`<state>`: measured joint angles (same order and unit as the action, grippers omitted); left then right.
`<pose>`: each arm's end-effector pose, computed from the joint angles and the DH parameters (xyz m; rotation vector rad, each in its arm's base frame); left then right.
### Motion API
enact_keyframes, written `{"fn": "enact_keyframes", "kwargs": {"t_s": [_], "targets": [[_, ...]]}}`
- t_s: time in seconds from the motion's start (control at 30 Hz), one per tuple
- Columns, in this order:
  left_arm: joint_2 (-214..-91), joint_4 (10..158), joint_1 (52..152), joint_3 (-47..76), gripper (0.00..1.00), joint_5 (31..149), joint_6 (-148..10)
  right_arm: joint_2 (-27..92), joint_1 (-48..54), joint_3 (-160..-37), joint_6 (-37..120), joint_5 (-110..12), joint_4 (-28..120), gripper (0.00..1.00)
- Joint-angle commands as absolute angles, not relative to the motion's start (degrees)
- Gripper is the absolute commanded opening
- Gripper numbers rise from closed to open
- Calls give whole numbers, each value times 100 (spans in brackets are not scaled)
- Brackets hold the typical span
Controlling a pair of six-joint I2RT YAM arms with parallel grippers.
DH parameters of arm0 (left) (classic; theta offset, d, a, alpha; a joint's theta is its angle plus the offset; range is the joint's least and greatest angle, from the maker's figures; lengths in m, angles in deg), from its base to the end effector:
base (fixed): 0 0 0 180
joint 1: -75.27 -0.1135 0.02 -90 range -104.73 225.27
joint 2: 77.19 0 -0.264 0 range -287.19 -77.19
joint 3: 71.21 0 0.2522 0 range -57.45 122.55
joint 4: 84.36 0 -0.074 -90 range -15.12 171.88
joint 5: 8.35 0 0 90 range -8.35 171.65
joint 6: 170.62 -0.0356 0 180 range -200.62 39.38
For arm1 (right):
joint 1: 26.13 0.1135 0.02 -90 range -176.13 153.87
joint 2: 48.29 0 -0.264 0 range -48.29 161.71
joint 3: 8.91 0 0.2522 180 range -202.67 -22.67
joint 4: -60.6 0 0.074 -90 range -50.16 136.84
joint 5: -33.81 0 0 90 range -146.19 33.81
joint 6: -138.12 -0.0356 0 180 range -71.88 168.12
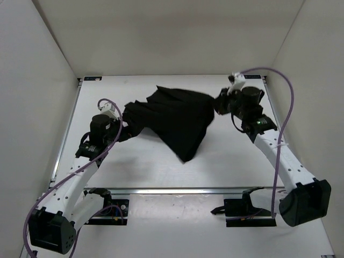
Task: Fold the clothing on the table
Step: Flatten the skirt out
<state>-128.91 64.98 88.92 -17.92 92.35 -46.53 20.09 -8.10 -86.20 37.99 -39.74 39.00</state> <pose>0.1965 -0.0545 0.2747 -0.2640 2.1294 -0.6932 0.2606 0.0954 0.3742 -0.3339 1.7935 0.6067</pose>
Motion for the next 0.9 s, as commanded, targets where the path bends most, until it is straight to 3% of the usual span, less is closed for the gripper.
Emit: {"fn": "enact_keyframes", "kwargs": {"t_s": [0.0, 0.17, 0.33, 0.47, 0.53, 0.63, 0.7, 0.8, 0.87], "targets": [[-13053, 6738, 9012, -1746, 99, 9439, -4537, 2080, -1240, -7438, 3379, -4240, 3675, 0], [-13308, 6729, 9083, -1676, 99, 9501, -4511, 2106, -1436, -7039, 3554, -4247, 3128, 0], [-13441, 6720, 9039, -1631, 99, 9475, -4572, 3192, -952, -8013, 3985, -3889, 2909, 0], [-13537, 6747, 8872, -1439, 98, 9396, -4730, 4389, -84, -10199, 4460, -3861, 2313, 0], [-13581, 6764, 8793, -1298, 99, 9255, -4818, 5126, 277, -12022, 4749, -3774, 1978, 0], [-13459, 6974, 8670, -1288, 98, 8930, -4819, 5550, 481, -14466, 4917, -3896, 1486, 0], [-13196, 7273, 8617, -1385, 99, 8789, -4714, 5351, 342, -15105, 4848, -3941, 1737, 0], [-13028, 7555, 8608, -1351, 98, 8674, -4669, 3947, -315, -13260, 4286, -3914, 2913, 0], [-13045, 7521, 8634, -1123, 99, 8700, -4678, 2770, -984, -10725, 3724, -3783, 4527, 0]]}}
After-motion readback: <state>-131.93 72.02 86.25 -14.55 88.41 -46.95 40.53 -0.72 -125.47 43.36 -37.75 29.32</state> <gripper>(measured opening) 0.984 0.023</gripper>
